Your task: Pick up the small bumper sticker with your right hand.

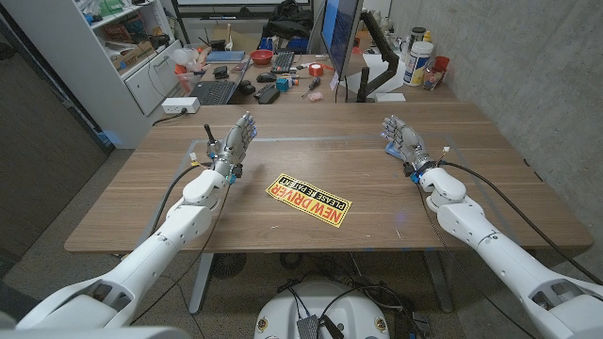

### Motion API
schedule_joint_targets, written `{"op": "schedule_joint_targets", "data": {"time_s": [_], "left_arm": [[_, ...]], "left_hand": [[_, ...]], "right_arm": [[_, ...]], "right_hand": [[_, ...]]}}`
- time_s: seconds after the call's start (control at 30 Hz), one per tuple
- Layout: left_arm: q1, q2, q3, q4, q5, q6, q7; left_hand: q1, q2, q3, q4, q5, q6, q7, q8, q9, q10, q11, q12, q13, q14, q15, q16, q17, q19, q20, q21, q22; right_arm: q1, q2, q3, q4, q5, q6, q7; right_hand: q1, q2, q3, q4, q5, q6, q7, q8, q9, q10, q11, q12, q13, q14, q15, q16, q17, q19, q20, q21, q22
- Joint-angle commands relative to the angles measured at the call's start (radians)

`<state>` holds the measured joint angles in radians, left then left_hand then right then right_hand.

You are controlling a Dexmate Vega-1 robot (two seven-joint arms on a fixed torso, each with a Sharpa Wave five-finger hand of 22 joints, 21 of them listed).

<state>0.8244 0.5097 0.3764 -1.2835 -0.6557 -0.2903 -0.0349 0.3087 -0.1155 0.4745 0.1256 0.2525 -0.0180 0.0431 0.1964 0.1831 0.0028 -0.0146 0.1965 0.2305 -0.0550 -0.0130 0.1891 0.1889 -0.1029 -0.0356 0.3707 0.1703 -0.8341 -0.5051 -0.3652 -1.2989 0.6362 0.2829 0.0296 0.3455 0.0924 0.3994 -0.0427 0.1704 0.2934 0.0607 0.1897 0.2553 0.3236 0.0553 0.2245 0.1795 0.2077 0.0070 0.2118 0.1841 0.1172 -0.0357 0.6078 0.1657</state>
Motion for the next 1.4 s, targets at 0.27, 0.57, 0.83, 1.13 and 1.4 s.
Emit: {"op": "schedule_joint_targets", "data": {"time_s": [0.27, 0.57, 0.83, 1.13, 1.4], "left_arm": [[-0.026, 0.021, 0.025, 0.021, -0.028, -0.001, 0.009], [-0.024, 0.039, 0.031, 0.004, -0.04, 0.005, 0.015], [-0.024, 0.05, 0.044, -0.011, -0.037, 0.008, 0.028], [-0.025, 0.061, 0.053, -0.027, -0.04, -0.003, 0.033], [-0.022, 0.077, 0.06, -0.042, -0.047, -0.002, 0.04]], "left_hand": [[0.009, 0.006, 0.005, 0.0, 0.01, 0.006, 0.004, 0.004, 0.002, 0.002, -0.012, 0.005, -0.002, -0.006, -0.001, 0.004, 0.002, -0.011, -0.052, -0.003, 0.003], [0.009, 0.008, 0.004, -0.001, 0.012, 0.008, 0.003, 0.004, 0.002, 0.004, -0.013, 0.006, -0.006, -0.005, -0.002, 0.005, 0.001, -0.012, -0.048, -0.008, 0.004], [0.01, 0.011, 0.003, -0.002, 0.013, 0.01, 0.002, 0.004, 0.002, 0.006, -0.011, 0.006, -0.01, -0.005, -0.002, 0.004, 0.0, -0.013, -0.047, -0.012, 0.004], [0.011, 0.014, 0.003, -0.003, 0.014, 0.013, 0.002, 0.004, 0.002, 0.007, -0.013, 0.007, -0.013, -0.004, -0.001, 0.005, 0.0, -0.012, -0.046, -0.015, 0.004], [0.013, 0.017, 0.003, -0.004, 0.015, 0.014, 0.001, 0.005, 0.002, 0.009, -0.013, 0.007, -0.016, -0.003, -0.001, 0.005, -0.001, -0.012, -0.045, -0.019, 0.004]], "right_arm": [[-0.004, 0.019, 0.03, -0.007, -0.047, -0.012, 0.016], [-0.028, 0.013, 0.042, -0.034, -0.055, 0.012, 0.03], [-0.038, 0.007, 0.046, -0.035, -0.059, 0.037, 0.051], [-0.05, 0.004, 0.046, -0.036, -0.064, 0.057, 0.058], [-0.054, 0.014, 0.037, -0.019, -0.074, 0.094, 0.072]], "right_hand": [[0.011, 0.004, 0.005, -0.004, 0.006, 0.007, 0.002, 0.005, -0.003, 0.007, -0.001, 0.003, 0.003, 0.01, 0.0, 0.002, 0.004, 0.008, -0.016, -0.001, 0.005], [0.013, 0.006, 0.005, -0.008, 0.007, 0.006, -0.004, 0.004, -0.008, 0.005, -0.005, 0.002, 0.003, 0.008, -0.003, 0.0, 0.004, 0.005, -0.014, -0.008, 0.006], [0.017, 0.007, 0.005, -0.013, 0.008, 0.013, -0.012, 0.007, -0.013, 0.012, -0.009, 0.003, 0.003, 0.012, -0.008, -0.001, 0.002, 0.005, -0.014, -0.013, 0.006], [0.02, 0.008, 0.004, -0.017, 0.008, 0.019, -0.015, 0.008, -0.019, 0.02, -0.012, 0.004, 0.004, 0.014, -0.01, -0.002, 0.002, 0.006, -0.013, -0.02, 0.006], [0.024, 0.009, 0.005, -0.022, 0.008, 0.024, -0.021, 0.01, -0.023, 0.025, -0.018, 0.005, 0.004, 0.02, -0.018, -0.002, 0.001, 0.006, -0.014, -0.025, 0.006]]}}
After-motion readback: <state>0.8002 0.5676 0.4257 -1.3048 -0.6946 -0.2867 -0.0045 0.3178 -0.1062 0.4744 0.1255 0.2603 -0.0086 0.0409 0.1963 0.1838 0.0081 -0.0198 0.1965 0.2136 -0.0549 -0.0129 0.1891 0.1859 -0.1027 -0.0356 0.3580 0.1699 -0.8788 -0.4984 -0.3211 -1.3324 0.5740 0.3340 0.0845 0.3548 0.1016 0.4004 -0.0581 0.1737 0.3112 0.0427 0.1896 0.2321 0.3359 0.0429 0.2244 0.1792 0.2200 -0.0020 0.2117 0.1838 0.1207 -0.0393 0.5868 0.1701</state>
